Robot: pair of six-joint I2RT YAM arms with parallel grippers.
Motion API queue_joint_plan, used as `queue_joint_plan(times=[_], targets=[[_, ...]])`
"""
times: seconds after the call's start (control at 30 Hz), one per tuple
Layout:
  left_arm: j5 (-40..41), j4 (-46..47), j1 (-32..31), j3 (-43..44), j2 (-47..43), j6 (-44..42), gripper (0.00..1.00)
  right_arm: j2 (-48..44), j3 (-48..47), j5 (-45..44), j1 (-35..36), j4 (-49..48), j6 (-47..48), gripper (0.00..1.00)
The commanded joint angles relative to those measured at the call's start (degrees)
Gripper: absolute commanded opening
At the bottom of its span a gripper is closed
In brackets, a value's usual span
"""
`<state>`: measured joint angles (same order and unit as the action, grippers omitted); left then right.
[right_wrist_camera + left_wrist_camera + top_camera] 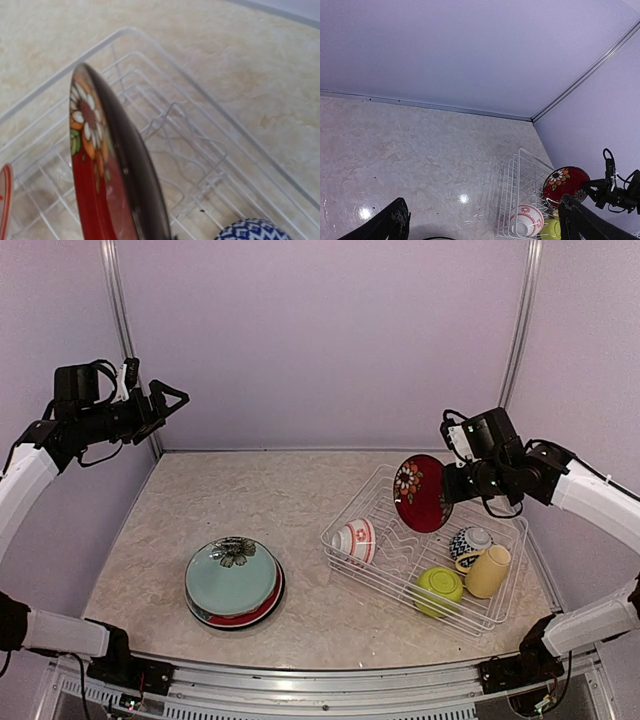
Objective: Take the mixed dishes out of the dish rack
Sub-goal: Place the plate with another plate.
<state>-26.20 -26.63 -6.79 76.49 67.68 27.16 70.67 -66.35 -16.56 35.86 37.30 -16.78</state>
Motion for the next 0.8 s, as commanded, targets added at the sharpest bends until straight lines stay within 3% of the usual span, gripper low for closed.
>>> queue_joint_plan(times=[0.0, 0.4, 0.77], targets=[[-0.38, 0.25, -0.25, 0.16, -0.72, 0.22, 0.99, -3.88, -1.68, -2.85, 0.19, -2.16, -3.17, 0.0], [1.21, -0.59, -1.65, 0.54, -0.58, -0.98, 0.99, -4.1, -1.07, 9.87, 0.42, -16.83, -6.25, 0.0], [2.22, -1.26, -1.4, 0.85, -0.58, -1.36, 0.99, 16.81, -12.56, 24.07, 9.33, -26.02, -7.71, 0.0]])
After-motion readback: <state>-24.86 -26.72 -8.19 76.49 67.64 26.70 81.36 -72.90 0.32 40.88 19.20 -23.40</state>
